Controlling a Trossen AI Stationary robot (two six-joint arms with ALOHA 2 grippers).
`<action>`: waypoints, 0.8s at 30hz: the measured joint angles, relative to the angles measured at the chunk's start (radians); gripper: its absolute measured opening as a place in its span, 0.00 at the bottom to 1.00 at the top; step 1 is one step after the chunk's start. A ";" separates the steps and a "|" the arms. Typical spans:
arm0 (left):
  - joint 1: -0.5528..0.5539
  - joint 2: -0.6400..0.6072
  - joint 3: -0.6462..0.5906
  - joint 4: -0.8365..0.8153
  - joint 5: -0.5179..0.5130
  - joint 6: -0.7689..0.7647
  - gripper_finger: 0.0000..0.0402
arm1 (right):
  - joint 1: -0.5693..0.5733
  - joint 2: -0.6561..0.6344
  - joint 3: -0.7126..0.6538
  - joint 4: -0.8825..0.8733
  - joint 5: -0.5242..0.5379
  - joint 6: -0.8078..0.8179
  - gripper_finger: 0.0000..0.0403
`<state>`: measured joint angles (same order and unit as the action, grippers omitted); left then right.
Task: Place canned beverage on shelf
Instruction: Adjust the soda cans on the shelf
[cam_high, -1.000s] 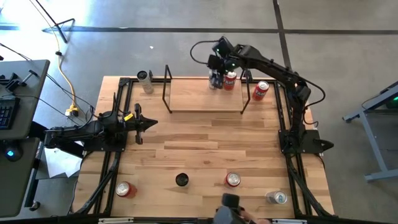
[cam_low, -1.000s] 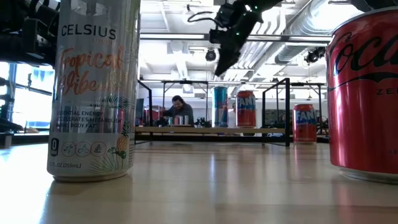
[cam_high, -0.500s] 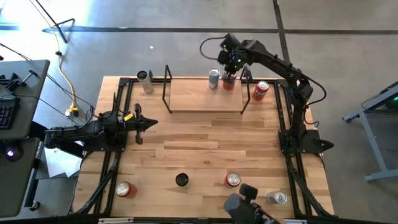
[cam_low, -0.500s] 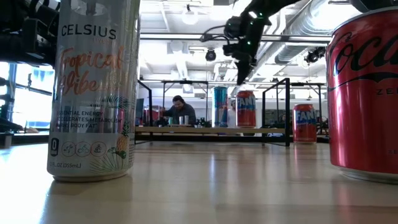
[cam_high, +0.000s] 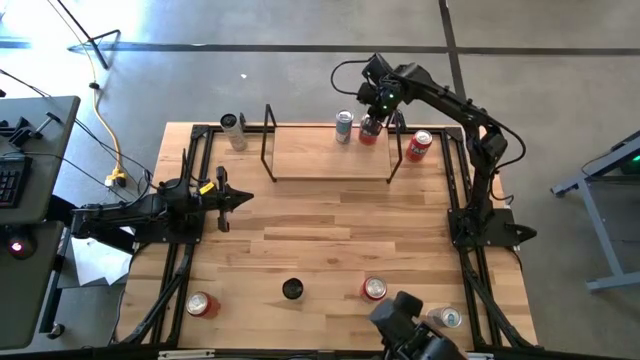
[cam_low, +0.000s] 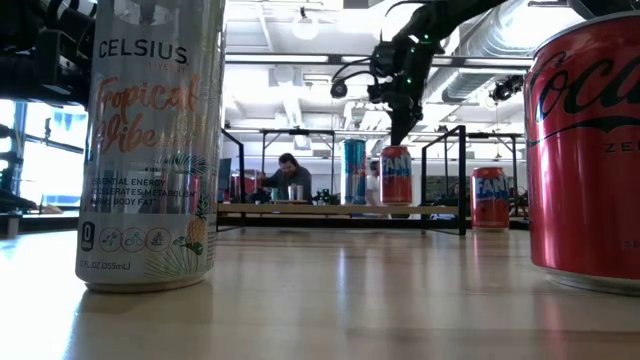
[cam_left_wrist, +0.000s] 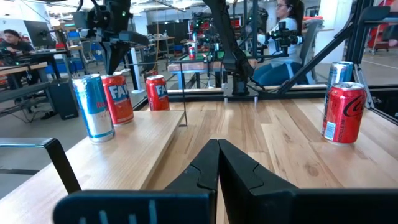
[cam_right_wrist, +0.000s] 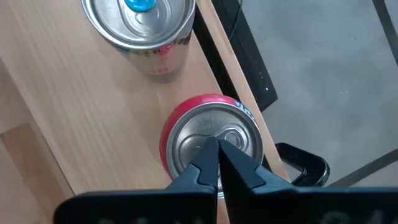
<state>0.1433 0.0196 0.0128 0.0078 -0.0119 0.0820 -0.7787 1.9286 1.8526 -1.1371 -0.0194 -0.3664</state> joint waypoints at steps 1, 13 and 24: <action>0.000 0.000 0.000 0.000 0.000 0.000 0.00 | -0.001 0.000 0.000 0.000 -0.001 0.000 0.00; 0.000 0.000 0.000 0.000 0.000 0.000 0.00 | -0.007 0.004 0.001 -0.019 -0.003 0.003 0.00; 0.000 0.000 0.000 0.000 0.000 0.000 0.00 | -0.007 -0.025 -0.005 -0.036 0.020 0.007 0.00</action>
<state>0.1432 0.0193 0.0128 0.0081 -0.0120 0.0822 -0.7857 1.9038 1.8477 -1.1731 0.0008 -0.3592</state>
